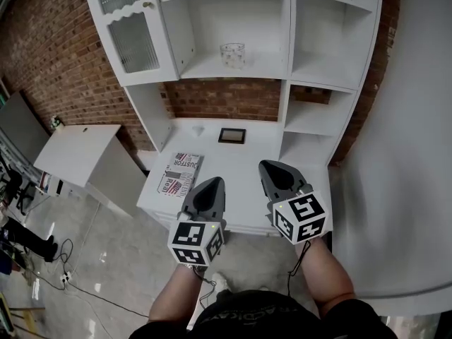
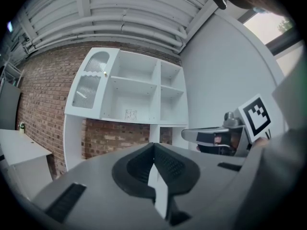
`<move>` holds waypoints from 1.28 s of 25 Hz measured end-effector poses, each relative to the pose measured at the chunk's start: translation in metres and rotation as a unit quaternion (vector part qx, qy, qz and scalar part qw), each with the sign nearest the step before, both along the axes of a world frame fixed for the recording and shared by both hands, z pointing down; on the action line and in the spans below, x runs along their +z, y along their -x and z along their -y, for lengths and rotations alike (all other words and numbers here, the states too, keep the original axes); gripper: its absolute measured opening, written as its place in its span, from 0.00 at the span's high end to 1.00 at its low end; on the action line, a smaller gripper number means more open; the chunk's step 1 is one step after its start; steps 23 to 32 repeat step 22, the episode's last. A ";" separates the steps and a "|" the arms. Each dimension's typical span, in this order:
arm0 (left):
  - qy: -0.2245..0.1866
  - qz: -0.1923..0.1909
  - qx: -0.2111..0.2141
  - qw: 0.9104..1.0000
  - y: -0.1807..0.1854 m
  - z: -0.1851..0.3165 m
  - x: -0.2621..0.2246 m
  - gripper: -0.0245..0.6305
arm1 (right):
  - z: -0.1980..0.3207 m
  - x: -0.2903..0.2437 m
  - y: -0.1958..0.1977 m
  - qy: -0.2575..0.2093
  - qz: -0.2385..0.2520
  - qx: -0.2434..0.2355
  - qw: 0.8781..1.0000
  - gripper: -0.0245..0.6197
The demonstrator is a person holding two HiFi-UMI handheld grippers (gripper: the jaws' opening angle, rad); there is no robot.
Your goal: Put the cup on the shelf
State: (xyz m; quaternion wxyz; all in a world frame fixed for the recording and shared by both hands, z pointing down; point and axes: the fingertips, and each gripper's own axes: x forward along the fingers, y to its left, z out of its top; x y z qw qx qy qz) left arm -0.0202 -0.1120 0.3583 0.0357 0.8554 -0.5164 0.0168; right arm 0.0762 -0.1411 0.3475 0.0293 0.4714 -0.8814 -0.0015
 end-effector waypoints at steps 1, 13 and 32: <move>0.000 0.000 0.000 1.000 -0.002 -0.001 0.000 0.96 | -0.002 0.000 -0.001 -0.001 0.000 -0.002 1.000 0.96; -0.005 -0.002 0.003 1.000 -0.016 -0.011 -0.004 0.96 | -0.015 -0.006 -0.005 -0.006 0.006 -0.008 1.000 0.96; -0.005 0.003 0.003 1.000 -0.020 -0.014 -0.003 0.96 | -0.017 -0.010 -0.007 -0.011 0.009 -0.011 1.000 0.96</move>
